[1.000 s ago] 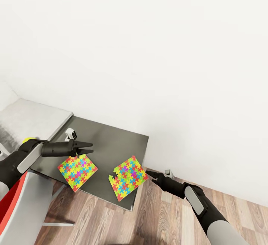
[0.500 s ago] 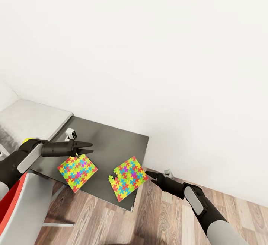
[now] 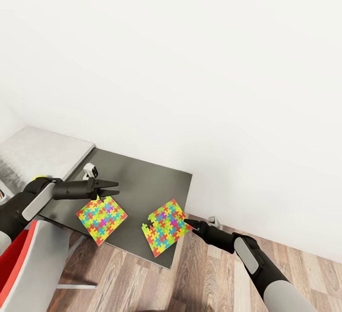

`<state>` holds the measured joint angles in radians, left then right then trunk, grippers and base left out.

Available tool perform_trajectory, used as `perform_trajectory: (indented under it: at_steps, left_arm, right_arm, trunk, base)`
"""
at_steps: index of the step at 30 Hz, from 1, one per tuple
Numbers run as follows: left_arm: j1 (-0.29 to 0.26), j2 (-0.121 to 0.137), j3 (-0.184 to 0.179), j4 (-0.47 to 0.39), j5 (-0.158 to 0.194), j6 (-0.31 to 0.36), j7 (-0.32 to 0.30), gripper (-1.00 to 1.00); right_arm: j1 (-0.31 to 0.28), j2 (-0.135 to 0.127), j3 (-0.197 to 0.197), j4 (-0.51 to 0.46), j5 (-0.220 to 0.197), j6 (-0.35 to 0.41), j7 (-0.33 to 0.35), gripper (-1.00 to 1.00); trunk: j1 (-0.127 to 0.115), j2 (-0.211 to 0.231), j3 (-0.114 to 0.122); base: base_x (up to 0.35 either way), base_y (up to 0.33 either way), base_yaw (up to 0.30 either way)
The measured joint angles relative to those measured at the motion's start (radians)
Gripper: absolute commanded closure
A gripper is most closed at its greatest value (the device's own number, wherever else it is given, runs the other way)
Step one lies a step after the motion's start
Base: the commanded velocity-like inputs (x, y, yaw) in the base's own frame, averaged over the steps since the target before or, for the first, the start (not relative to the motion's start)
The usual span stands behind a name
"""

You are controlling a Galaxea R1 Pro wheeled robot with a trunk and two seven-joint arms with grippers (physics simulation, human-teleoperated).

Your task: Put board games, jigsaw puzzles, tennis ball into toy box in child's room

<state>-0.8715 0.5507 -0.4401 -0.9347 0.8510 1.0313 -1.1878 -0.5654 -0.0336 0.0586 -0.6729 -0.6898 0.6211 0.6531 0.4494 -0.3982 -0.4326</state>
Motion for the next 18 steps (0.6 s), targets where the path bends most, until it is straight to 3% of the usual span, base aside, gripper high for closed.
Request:
perform_trajectory:
  at_steps: [18]
  left_arm:
    - [0.000, -0.001, 0.000, -0.005, -0.001, 0.000, 0.000, -1.00]
  right_arm:
    - [0.000, -0.002, 0.001, 0.000, 0.000, 0.001, 0.000, -1.00]
  trunk:
    - [0.000, 0.000, 0.000]
  base:
    - [0.000, 0.032, 0.000]
